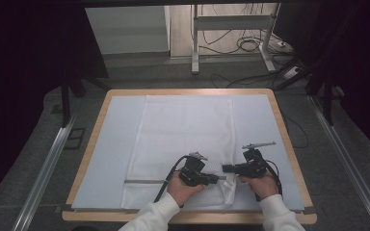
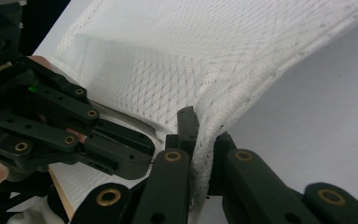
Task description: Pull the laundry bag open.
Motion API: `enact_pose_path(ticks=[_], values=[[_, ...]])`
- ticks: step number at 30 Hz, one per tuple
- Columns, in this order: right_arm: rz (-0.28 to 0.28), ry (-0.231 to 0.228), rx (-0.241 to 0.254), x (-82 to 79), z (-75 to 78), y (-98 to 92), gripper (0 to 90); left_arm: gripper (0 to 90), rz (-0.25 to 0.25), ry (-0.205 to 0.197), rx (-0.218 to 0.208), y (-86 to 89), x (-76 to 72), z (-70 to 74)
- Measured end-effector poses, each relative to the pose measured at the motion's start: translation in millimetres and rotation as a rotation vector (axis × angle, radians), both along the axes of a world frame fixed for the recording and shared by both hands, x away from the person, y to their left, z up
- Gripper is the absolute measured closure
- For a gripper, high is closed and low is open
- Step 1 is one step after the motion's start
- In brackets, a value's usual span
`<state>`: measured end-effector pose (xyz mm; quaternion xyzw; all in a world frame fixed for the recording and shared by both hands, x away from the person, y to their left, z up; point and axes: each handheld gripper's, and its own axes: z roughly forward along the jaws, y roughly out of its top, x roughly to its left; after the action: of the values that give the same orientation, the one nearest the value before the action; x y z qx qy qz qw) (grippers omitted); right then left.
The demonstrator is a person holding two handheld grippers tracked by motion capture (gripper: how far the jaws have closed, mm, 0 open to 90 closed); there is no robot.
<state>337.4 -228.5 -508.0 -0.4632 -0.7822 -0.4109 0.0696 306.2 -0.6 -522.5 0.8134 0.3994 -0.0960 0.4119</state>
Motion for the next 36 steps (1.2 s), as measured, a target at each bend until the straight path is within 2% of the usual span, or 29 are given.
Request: enact_pose_path(ticks=[19,23,27,28,36], values=[[-0.017,-0.009,0.007,-0.5,-0.1,0.4,88.3,87.0,0.031,-0.002,-0.001,18.8,1.1,1.9],[-0.018,-0.009,0.008,-1.4,0.4,0.7,88.3,87.1,0.025,-0.004,-0.002,22.4,0.5,2.6],[-0.026,-0.015,0.001,-2.2,0.6,1.6,88.2,87.1,0.028,-0.024,0.013,25.3,-4.2,2.9],[-0.025,-0.017,0.002,-2.4,0.9,1.4,88.3,87.0,0.028,-0.019,0.002,26.7,-4.3,2.5],[-0.03,-0.025,-0.005,-3.5,1.9,1.8,88.2,87.1,0.012,-0.006,0.002,31.8,-1.3,0.3]])
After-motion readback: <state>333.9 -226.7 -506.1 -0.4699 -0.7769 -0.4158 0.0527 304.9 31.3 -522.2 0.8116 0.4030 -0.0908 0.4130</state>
